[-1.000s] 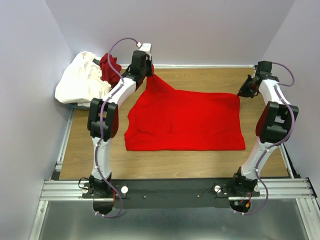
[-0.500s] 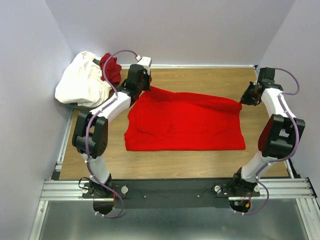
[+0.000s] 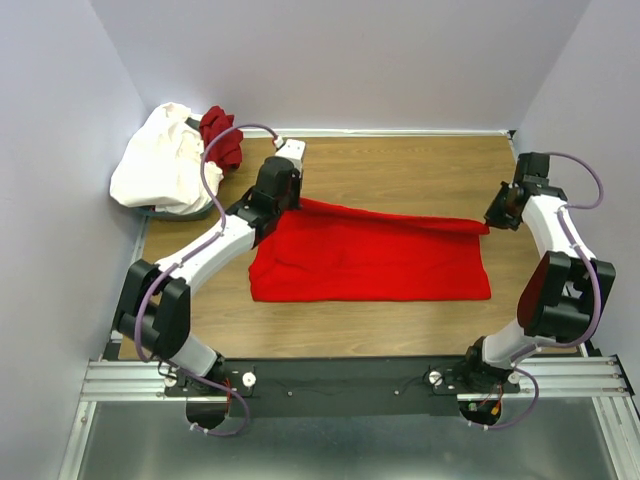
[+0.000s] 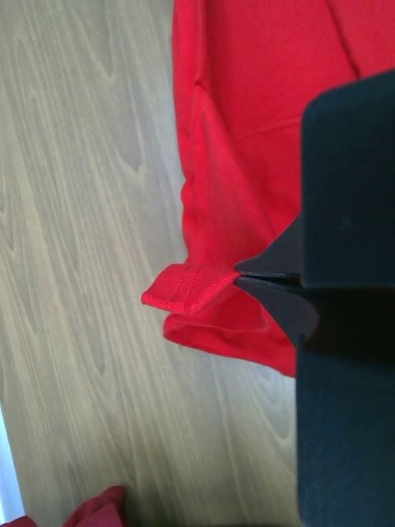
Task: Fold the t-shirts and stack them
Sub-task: Fold the tshirt
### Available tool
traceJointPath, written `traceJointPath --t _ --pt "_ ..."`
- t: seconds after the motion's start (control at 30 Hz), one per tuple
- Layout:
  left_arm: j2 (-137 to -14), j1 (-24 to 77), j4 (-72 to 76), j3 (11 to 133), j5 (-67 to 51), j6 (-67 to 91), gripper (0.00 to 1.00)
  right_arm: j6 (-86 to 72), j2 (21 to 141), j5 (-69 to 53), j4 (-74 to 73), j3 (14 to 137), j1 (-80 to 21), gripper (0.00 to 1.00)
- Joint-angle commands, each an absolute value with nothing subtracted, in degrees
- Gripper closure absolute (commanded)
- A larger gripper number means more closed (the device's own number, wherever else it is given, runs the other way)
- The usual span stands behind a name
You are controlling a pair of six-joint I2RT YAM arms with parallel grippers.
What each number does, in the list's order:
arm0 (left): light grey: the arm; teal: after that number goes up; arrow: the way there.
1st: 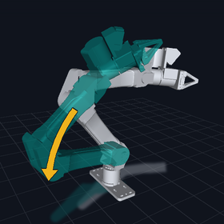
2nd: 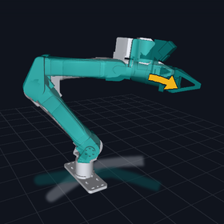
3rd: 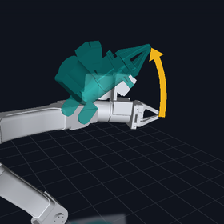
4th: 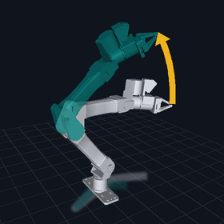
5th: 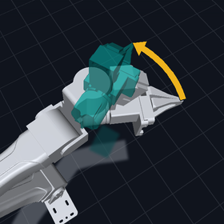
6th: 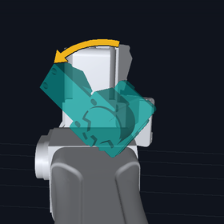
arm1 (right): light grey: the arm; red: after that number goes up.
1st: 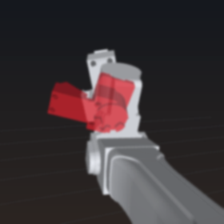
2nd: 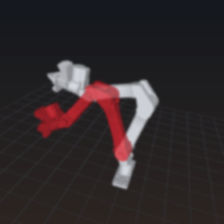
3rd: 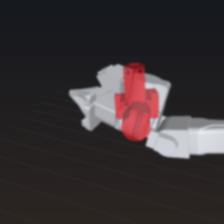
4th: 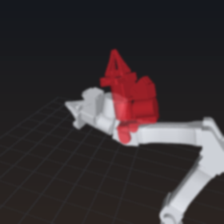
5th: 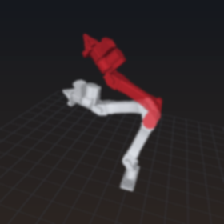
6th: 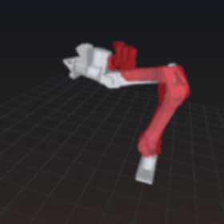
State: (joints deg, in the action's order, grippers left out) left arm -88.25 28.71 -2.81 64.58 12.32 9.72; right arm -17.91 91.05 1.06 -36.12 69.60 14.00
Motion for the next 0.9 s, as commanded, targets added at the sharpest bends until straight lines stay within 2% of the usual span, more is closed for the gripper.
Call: traceJointPath --t 0.0,0.17,0.43,0.67,0.77,0.83,0.87 --pt "-84.82 31.11 -5.88 61.18 17.74 11.6 1.0 -18.1 88.42 4.04 -36.74 66.89 14.33 0.99" --pt "-79.91 31.9 -9.05 56.53 21.0 15.37 1.0 -18.98 86.4 4.74 -36.65 62.68 14.33 0.99" --pt "-71.47 32.52 -12.83 50.36 19.07 19.77 1.0 -19.51 84.9 6.06 -36.65 59.59 14.33 0.99" --pt "-70.49 32.78 -15.81 49.92 17.4 21.0 1.0 -20.48 83.5 8.08 -36.65 57.13 14.24 0.96" --pt "-70.4 32.96 -19.58 50.27 17.58 22.67 0.97 -21.88 81.75 9.49 -36.65 55.82 14.24 0.7" --pt "-69.61 32.96 -21.17 50.36 18.01 24.07 0.69 -22.58 80.6 9.58 -36.48 55.2 14.24 0.49" --pt "-69.26 32.96 -21.88 50.27 18.1 24.78 0.59 -22.94 80.25 9.49 -36.3 55.02 14.24 0.45"
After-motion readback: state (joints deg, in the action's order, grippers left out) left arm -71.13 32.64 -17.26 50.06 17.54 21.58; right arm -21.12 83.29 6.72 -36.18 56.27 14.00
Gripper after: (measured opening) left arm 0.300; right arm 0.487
